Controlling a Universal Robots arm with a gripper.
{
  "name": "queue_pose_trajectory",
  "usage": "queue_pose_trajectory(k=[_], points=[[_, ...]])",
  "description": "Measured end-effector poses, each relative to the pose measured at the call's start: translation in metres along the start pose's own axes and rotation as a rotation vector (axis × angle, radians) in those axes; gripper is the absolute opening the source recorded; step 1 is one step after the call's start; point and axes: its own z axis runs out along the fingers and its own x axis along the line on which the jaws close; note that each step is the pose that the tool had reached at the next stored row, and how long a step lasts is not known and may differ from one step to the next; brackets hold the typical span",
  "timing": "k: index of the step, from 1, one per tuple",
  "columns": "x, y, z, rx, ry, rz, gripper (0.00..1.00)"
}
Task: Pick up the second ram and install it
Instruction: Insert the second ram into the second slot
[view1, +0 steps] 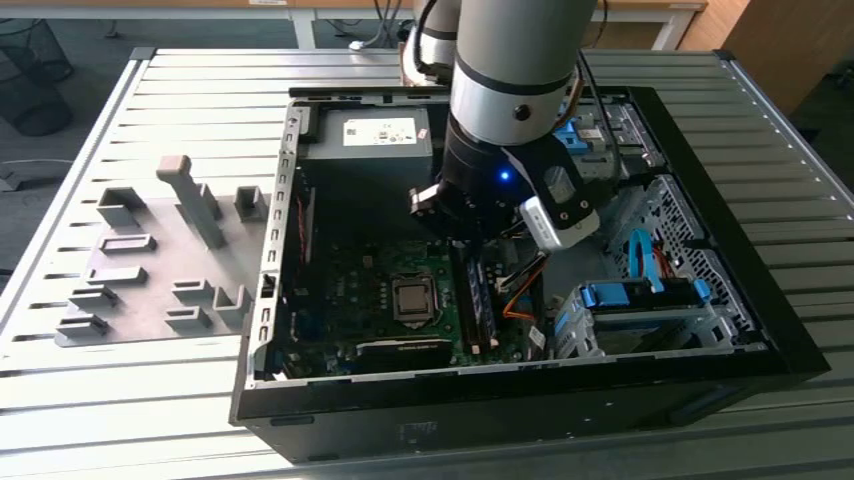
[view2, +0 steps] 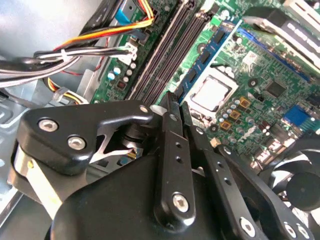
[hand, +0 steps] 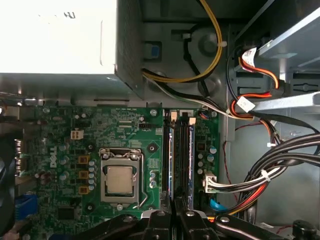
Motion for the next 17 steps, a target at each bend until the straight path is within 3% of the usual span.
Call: queue_pose_trajectory(k=[12, 17], points=[[-0.0033, -0.0004, 0.0211, 0.0001, 0.0016, 0.001, 0.14], [-0.0033, -0.0004, 0.0218, 0.0003, 0.0021, 0.001, 0.14]])
